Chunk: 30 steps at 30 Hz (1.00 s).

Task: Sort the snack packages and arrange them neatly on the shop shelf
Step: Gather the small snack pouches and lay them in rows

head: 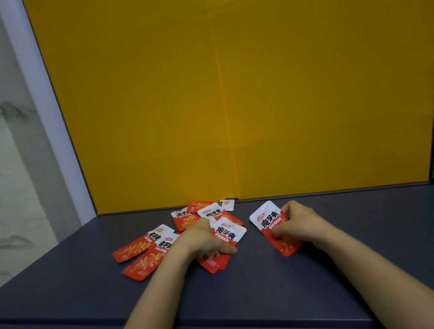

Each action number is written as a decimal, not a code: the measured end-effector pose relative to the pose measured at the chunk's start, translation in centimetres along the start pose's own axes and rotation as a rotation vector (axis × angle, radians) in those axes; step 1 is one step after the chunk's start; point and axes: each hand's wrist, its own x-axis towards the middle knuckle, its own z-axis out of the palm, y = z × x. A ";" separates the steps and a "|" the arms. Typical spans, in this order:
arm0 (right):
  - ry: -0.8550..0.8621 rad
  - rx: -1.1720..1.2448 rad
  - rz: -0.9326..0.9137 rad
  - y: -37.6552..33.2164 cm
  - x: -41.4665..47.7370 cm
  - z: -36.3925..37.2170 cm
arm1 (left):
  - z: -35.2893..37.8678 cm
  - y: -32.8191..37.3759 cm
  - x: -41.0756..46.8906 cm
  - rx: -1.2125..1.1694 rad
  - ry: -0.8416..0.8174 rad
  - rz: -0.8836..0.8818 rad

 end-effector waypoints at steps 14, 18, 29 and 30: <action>-0.006 0.073 -0.139 -5.1 2.0 4.4 | -4.8 -7.5 -2.2 -0.419 0.246 0.033; -0.007 -0.013 -0.128 -6.3 3.3 6.6 | -4.7 -9.5 -2.3 -0.088 0.173 -0.099; -0.019 -0.183 -0.081 -6.0 5.4 7.1 | -4.6 -9.0 -1.7 -0.076 0.210 -0.154; -0.024 -0.182 -0.071 -6.0 5.6 7.0 | -4.7 -9.0 -1.6 -0.069 0.215 -0.153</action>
